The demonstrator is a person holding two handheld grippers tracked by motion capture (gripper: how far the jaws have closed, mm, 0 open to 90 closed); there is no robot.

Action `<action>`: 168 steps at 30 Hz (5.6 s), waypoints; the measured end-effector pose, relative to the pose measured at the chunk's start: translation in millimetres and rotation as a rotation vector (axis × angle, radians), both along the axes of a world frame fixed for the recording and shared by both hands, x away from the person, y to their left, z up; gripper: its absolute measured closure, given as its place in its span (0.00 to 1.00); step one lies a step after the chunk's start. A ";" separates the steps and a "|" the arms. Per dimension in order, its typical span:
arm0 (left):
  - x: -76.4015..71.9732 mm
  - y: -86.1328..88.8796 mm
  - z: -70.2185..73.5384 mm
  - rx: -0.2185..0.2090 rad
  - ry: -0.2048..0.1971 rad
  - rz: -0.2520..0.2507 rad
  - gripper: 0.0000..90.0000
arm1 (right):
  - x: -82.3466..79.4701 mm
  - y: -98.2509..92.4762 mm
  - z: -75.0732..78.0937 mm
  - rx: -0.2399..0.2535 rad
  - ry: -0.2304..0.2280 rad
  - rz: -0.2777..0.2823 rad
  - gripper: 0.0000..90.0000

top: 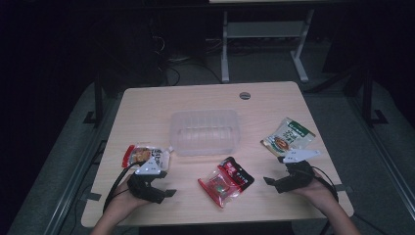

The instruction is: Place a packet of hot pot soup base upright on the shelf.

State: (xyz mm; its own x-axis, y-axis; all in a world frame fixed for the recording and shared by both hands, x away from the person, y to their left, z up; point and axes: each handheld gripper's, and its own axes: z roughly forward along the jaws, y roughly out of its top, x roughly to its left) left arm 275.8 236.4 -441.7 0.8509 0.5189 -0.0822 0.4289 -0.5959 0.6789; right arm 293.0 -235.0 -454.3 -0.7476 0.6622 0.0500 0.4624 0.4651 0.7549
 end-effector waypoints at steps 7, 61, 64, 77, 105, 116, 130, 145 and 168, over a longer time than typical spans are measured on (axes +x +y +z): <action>-3.5 -11.6 5.6 -0.039 0.020 -0.021 0.44 | 0.0 0.1 1.0 0.012 0.008 -0.016 0.06; -14.9 -162.8 -3.3 -0.058 0.112 -0.335 1.00 | 3.8 5.0 -4.1 0.010 0.058 -0.032 0.14; -18.8 -164.2 -8.7 -0.041 0.132 -0.339 1.00 | 3.9 4.9 -4.3 0.009 0.058 -0.033 0.14; -22.0 -144.7 -12.9 0.007 0.136 -0.299 1.00 | 4.5 3.6 -5.0 0.011 0.053 -0.033 0.15; 7.5 -100.6 11.0 -0.036 0.061 -0.168 1.00 | 4.9 4.0 -5.8 0.003 0.051 -0.028 0.15; 19.5 -95.1 6.0 -0.009 0.043 -0.136 1.00 | 4.8 4.1 -5.7 0.005 0.054 -0.027 0.15; 21.9 -94.8 -3.2 0.045 0.064 -0.133 1.00 | 4.8 4.7 -6.0 0.002 0.055 -0.026 0.15; 22.1 -94.6 -11.3 0.093 0.081 -0.127 1.00 | 4.4 4.1 -4.8 0.013 0.058 -0.029 0.14; 21.8 -94.9 -13.1 0.089 0.095 -0.115 1.00 | -15.4 32.7 7.0 0.100 0.154 0.108 0.15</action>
